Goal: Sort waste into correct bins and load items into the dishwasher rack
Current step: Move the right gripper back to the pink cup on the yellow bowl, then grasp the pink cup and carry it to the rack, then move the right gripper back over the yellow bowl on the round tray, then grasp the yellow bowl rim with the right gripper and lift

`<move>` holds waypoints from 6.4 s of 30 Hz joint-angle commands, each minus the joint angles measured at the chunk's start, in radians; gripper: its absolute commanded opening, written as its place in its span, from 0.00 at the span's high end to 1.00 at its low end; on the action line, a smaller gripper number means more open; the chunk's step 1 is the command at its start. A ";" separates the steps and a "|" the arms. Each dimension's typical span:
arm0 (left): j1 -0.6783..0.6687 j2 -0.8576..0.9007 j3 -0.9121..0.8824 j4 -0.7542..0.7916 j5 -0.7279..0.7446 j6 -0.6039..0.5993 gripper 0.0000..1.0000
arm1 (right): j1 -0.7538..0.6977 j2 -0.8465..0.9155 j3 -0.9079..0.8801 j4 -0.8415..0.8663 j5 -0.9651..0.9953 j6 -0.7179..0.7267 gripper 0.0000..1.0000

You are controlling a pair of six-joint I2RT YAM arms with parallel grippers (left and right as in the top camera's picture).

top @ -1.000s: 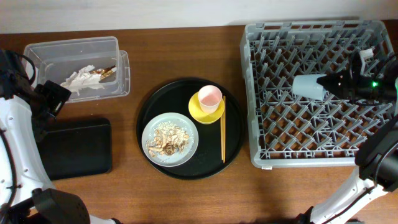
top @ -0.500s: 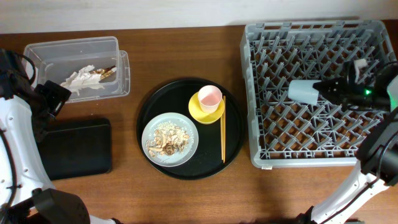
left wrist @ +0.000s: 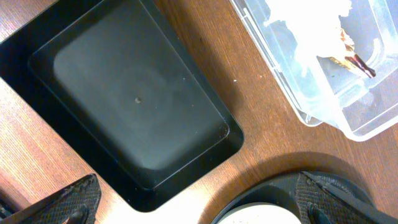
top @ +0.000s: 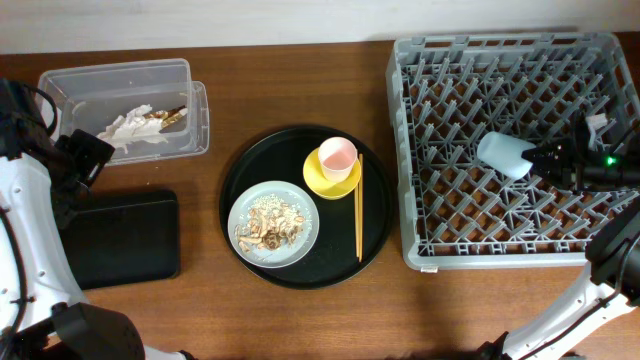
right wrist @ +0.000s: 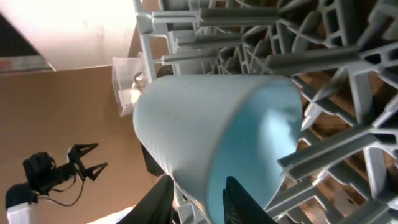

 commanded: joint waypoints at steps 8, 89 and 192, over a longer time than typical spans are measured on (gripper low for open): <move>0.006 -0.017 0.004 0.001 -0.007 -0.010 0.01 | -0.022 -0.110 0.282 -0.040 0.643 0.512 0.65; 0.006 -0.017 0.004 0.001 -0.007 -0.010 0.01 | 0.175 0.058 0.560 -0.046 -0.232 0.051 0.96; 0.006 -0.017 0.004 0.001 -0.007 -0.010 0.01 | 1.354 0.155 0.240 0.515 1.152 1.021 0.51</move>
